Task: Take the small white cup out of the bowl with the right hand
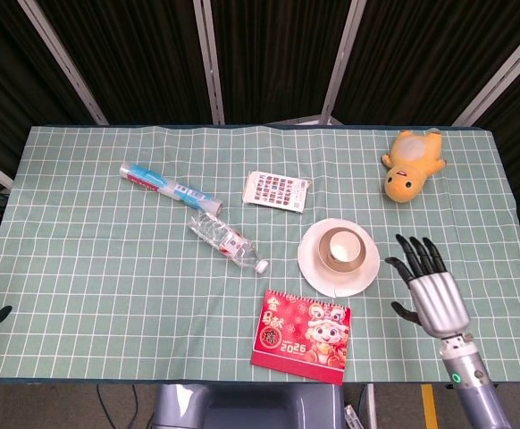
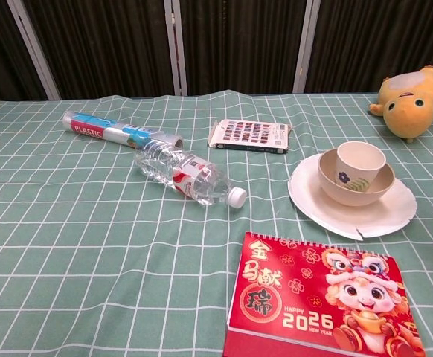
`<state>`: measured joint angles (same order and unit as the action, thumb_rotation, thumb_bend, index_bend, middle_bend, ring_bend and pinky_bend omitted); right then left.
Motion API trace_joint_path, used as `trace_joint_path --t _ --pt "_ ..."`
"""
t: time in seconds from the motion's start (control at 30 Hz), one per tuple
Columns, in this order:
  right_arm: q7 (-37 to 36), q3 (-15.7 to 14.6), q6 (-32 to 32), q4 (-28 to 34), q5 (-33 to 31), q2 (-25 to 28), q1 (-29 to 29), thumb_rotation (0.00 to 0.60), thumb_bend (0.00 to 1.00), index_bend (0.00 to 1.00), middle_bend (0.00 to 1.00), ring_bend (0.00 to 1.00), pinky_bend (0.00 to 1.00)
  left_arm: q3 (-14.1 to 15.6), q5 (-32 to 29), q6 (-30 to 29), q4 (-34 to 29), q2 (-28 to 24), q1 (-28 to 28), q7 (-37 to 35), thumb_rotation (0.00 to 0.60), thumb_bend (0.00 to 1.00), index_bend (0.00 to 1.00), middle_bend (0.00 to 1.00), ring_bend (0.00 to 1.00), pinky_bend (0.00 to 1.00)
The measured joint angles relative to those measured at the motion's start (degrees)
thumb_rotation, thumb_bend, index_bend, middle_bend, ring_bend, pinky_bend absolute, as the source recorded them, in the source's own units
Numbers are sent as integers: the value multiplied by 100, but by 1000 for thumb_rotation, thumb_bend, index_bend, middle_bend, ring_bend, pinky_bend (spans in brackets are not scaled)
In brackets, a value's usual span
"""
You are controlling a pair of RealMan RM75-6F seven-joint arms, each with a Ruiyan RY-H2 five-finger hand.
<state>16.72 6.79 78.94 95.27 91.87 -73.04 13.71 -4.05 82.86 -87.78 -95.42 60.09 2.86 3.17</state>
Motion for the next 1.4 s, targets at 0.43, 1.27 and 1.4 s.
trace_joint_path --t 0.43,1.27,1.4 --pt "845 627 -904 -514 -1043 -1217 961 600 161 413 0 0 0 -23 2 62 25 -24 38 -142 600 0 0 0 0 0" --pt "779 558 -1281 -1701 -1768 -2031 1448 600 340 565 40 0 0 -48 -43 117 33 -70 60 -301 600 0 0 0 0 0" --pt "706 540 -1280 -1827 -1796 -2104 1481 600 425 585 49 0 0 -48 -43 117 20 -71 62 -299 600 0 0 0 0 0"
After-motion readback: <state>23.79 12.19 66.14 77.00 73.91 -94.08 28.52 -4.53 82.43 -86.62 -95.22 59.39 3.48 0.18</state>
